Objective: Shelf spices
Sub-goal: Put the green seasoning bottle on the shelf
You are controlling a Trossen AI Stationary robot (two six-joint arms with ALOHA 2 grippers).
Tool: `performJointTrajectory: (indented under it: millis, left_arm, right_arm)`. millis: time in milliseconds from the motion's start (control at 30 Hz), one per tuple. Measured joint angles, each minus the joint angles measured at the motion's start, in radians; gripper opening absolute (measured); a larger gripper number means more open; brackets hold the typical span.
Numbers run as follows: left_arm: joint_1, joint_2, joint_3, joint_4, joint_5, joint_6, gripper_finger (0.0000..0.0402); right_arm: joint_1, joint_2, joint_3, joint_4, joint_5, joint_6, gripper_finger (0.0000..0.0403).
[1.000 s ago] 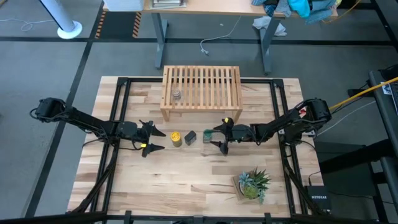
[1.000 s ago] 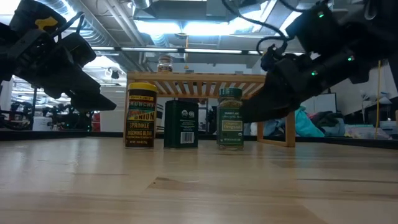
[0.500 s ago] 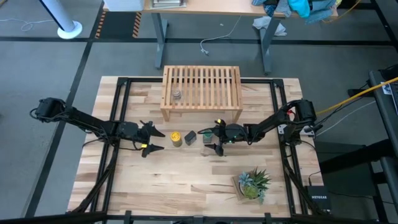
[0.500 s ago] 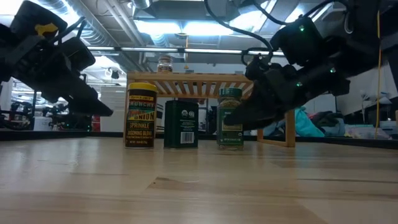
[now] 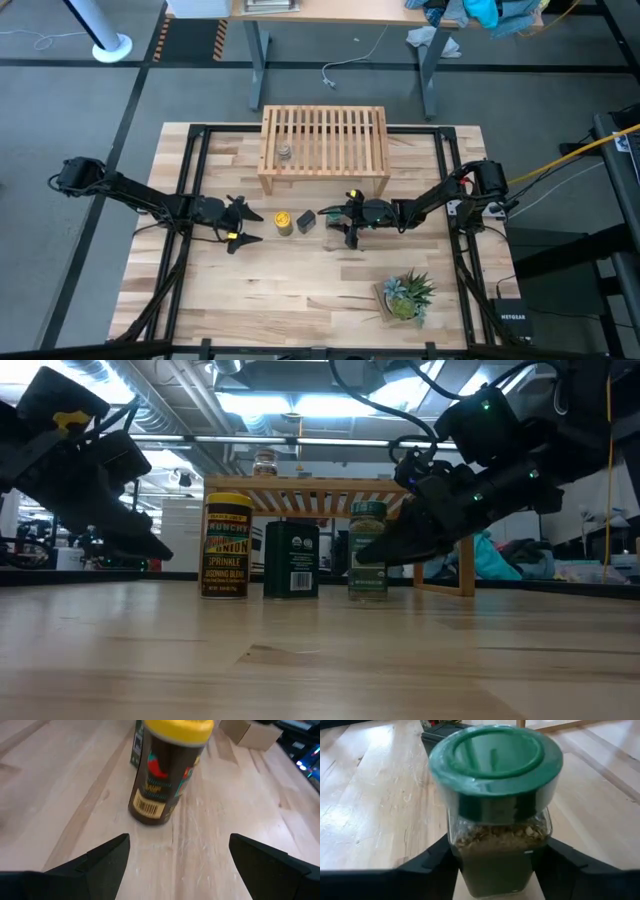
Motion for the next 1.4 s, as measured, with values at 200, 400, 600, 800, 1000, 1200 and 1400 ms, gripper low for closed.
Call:
performJointTrajectory:
  millis: [200,400,600,800,1000,1200,1400]
  left_arm:
    - [0.0,0.0,0.0,-0.071,0.0,0.003,0.0333]
    - [0.0,0.0,0.0,-0.148,0.0,-0.002,0.0333]
    - [0.0,0.0,0.0,-0.199,0.0,0.003,0.0333]
    - [0.0,-0.001,0.0,-0.207,0.0,0.003,0.0333]
    - [0.0,-0.001,0.0,-0.208,0.0,0.003,0.0333]
    - [0.0,-0.001,0.0,-0.209,0.0,0.003,0.0333]
    - [0.0,-0.001,0.0,-0.209,0.0,0.003,0.0333]
  right_arm:
    - [0.0,0.0,-0.001,0.013,0.004,-0.001,0.0206]
    - [0.0,-0.004,-0.001,0.044,-0.026,-0.001,0.0206]
    - [0.001,-0.064,-0.001,0.053,-0.049,-0.001,0.0206]
    - [0.001,-0.124,-0.001,0.049,-0.046,-0.006,0.0206]
    - [0.001,-0.174,0.008,0.061,-0.037,-0.036,0.0206]
    - [0.0,-0.226,0.073,0.029,-0.002,-0.153,0.0206]
    - [-0.04,-0.261,0.203,-0.145,0.048,-0.317,0.0206]
